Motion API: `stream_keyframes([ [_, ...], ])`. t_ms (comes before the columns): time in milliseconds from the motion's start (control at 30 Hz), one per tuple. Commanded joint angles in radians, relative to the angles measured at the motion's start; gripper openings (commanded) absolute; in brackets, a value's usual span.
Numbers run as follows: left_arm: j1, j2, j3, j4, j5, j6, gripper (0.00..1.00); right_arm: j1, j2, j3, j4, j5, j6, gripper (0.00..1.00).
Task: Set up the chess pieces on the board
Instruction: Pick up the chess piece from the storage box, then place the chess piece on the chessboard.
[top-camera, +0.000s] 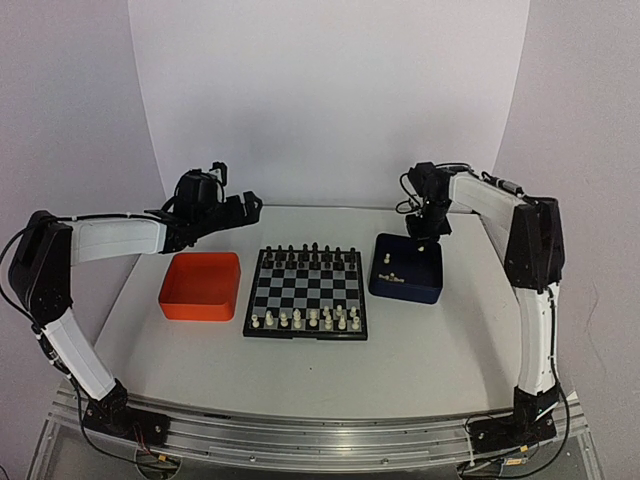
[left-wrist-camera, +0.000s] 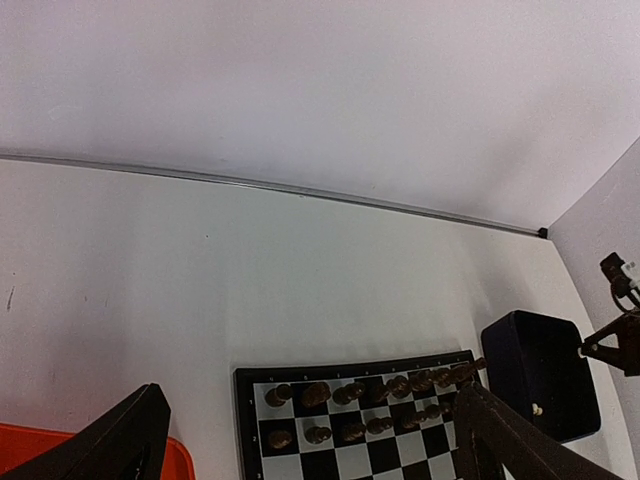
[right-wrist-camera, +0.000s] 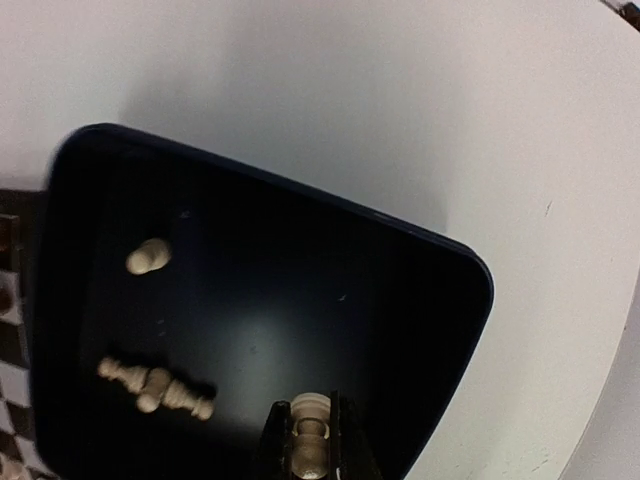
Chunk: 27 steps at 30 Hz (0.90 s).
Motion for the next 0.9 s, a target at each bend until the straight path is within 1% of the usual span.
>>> stream_keyframes([
  [0,0.005,-0.057,-0.018,-0.019,0.002,-0.023,1.00,0.168,-0.142,-0.025,-0.002,-0.140,-0.084,0.00],
  [67,0.004,-0.063,-0.022,-0.033,-0.005,-0.031,1.00,0.248,-0.129,-0.021,-0.003,-0.159,-0.130,0.00],
  [133,0.004,-0.073,-0.026,-0.045,-0.009,-0.041,1.00,0.306,-0.101,-0.004,-0.006,-0.198,-0.131,0.00],
  [233,0.004,-0.090,-0.038,-0.060,-0.012,-0.050,1.00,0.369,-0.050,0.033,-0.006,-0.280,-0.123,0.01],
  [400,0.004,-0.108,-0.056,-0.080,-0.012,-0.053,1.00,0.444,0.057,0.132,-0.008,-0.322,-0.143,0.01],
  [567,0.004,-0.126,-0.074,-0.086,-0.004,-0.057,1.00,0.466,0.140,0.191,-0.009,-0.335,-0.133,0.03],
  [700,0.004,-0.142,-0.089,-0.090,-0.005,-0.057,1.00,0.470,0.169,0.200,-0.011,-0.329,-0.134,0.03],
  [867,0.004,-0.156,-0.103,-0.090,-0.005,-0.059,1.00,0.482,0.188,0.203,-0.011,-0.372,-0.123,0.04],
])
